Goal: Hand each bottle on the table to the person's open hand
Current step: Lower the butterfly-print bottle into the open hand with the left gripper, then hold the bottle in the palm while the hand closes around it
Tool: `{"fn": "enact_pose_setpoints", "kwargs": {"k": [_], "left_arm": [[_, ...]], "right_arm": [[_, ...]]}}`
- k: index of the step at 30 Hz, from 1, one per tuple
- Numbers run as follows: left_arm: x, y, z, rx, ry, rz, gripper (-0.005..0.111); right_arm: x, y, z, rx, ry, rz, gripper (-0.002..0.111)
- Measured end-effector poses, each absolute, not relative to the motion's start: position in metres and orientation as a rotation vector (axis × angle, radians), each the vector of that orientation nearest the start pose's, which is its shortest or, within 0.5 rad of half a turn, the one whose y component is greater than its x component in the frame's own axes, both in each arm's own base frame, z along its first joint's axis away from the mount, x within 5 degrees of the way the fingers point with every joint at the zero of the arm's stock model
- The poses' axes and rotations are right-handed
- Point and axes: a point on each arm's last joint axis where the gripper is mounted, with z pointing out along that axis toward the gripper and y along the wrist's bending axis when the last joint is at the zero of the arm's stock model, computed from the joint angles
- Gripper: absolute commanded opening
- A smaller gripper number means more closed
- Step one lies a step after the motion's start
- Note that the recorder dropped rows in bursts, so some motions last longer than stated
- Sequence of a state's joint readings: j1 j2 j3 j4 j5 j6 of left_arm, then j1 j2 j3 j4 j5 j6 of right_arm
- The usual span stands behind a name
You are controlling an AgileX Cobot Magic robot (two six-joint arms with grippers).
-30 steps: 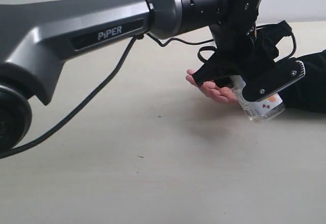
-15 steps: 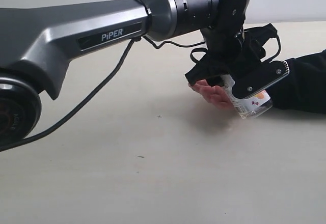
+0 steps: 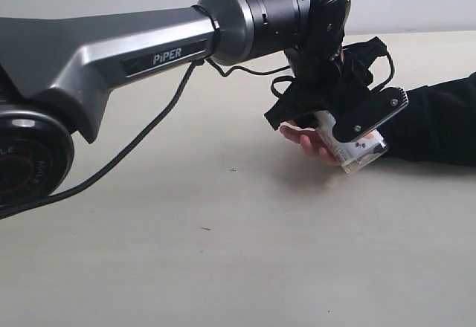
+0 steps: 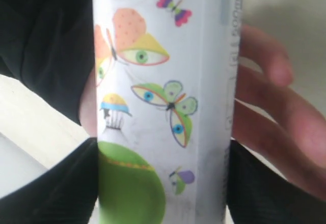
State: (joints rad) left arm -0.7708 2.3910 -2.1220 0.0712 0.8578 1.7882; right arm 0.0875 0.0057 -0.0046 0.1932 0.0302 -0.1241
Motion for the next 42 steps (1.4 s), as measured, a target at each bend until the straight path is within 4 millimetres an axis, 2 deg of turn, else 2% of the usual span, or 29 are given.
{"fn": "enact_pose_setpoints", "kwargs": {"k": [42], "left_arm": [[0.3841, -0.3659, 0.1878, -3.371, -1.142, -0.555, 0.062]], "right_arm": [[0.0563, 0.0055, 0.2117, -0.019, 1.516, 0.130, 0.000]]}}
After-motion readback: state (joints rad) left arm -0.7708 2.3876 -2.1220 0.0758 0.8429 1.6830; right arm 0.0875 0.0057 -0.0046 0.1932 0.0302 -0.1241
